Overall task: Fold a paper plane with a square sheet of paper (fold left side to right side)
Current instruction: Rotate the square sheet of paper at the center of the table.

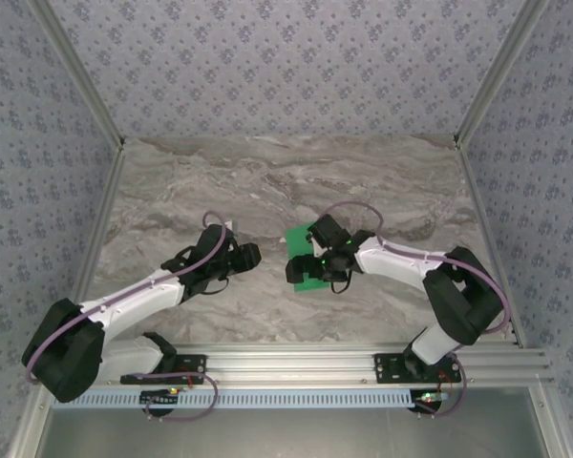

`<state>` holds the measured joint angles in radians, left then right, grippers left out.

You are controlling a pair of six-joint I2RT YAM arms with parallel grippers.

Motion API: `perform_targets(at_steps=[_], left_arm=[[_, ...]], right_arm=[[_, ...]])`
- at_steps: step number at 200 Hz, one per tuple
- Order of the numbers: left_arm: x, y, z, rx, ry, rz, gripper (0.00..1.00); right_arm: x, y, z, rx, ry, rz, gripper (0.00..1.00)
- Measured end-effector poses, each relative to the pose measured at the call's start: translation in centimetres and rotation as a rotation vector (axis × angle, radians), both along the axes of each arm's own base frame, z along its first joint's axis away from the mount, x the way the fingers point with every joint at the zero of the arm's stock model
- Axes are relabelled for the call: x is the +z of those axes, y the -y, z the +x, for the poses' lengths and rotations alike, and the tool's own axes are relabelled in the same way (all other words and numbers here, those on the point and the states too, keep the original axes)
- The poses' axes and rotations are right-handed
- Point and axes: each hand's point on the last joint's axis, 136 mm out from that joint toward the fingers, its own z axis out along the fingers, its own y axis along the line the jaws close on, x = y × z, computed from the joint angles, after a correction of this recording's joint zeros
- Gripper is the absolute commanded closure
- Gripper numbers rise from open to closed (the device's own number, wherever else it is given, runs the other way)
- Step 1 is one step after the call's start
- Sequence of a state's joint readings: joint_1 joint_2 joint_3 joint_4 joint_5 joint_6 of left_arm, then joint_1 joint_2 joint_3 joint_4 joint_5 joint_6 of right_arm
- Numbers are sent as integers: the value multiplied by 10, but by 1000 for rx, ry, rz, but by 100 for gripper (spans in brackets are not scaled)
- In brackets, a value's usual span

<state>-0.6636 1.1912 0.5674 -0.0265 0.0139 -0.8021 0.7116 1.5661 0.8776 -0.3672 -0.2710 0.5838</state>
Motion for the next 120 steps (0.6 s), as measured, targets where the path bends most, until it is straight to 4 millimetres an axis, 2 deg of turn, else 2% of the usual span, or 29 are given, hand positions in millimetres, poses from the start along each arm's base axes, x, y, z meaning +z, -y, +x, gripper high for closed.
perform_targets(at_steps=[30,55,92,120], left_arm=[[1,3,-1,-18,1,-7,50],[6,8,-1,-50,21,-28,50],[24,15,-11,-133,108,-70,50],[35,21,-27,-216,168,-78,49]], right_arm=[[3,4,12,-25,-7,82,0],[10,3,21,-16,-4,173,4],[26,7,41,-23,0,320,19],[27,9,47,-21,-30,387,30]])
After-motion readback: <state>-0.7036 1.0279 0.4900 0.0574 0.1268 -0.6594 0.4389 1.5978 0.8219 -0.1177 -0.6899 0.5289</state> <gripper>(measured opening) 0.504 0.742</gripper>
